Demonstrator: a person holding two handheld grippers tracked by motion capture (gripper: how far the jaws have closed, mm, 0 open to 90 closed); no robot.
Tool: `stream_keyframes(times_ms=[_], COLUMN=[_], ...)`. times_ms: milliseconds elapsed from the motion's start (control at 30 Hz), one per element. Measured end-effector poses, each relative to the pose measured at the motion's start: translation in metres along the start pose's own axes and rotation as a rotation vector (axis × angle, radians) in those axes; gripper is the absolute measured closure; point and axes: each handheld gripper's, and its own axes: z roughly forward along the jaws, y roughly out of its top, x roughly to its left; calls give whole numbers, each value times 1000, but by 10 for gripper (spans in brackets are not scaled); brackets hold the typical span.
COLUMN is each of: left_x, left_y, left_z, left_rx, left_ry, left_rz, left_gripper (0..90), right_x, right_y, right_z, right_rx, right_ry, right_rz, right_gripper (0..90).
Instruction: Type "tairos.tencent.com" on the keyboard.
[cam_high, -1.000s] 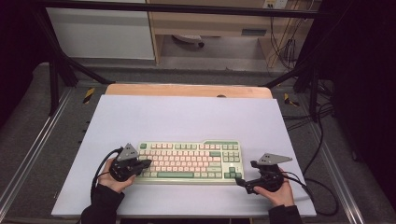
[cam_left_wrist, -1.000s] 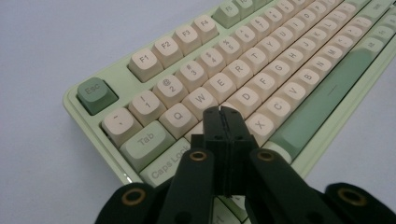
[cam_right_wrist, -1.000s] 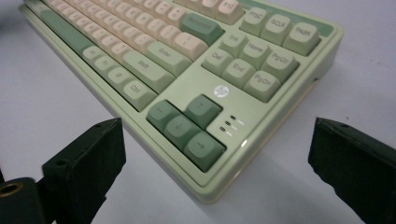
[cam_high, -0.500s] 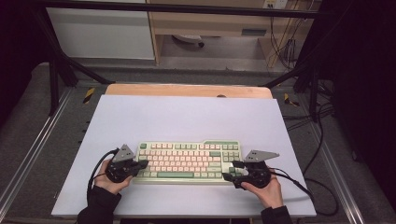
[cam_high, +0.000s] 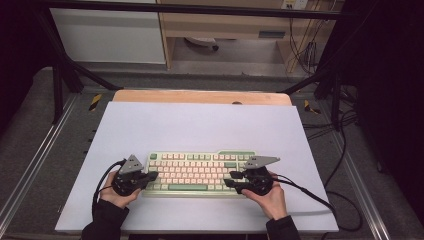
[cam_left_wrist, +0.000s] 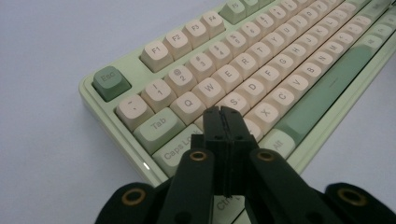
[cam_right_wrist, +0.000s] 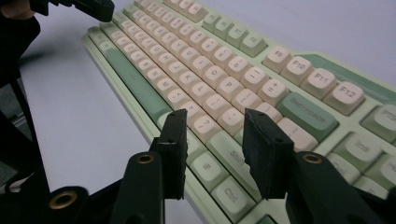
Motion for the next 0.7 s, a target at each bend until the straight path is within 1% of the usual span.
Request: stream_keyframes(times_ms=[67,300,433,500,533,700], left_x=[0,0,0,1,0,0], left_y=[0,0,-1,-1,-1,-1], left_z=[0,0,1,1,1,2], left_rx=[0,0,1,1,1,3], left_ry=[0,0,-1,-2,-3,-4], left_rz=[0,-1,-1,-2,-2,1], left_gripper=[899,899,899,899,899,899], right_x=[2,8,11,11,11,12], right_y=[3,15,20,22,24,27], right_z=[4,21,30,33,37,44], right_rx=[-3,9,9,7,15,19], right_ry=[8,7,-7,-6,-18,-23], right_rz=[1,-9,-12,-2,-4,-7], right_gripper=[649,731,767,790,809,840])
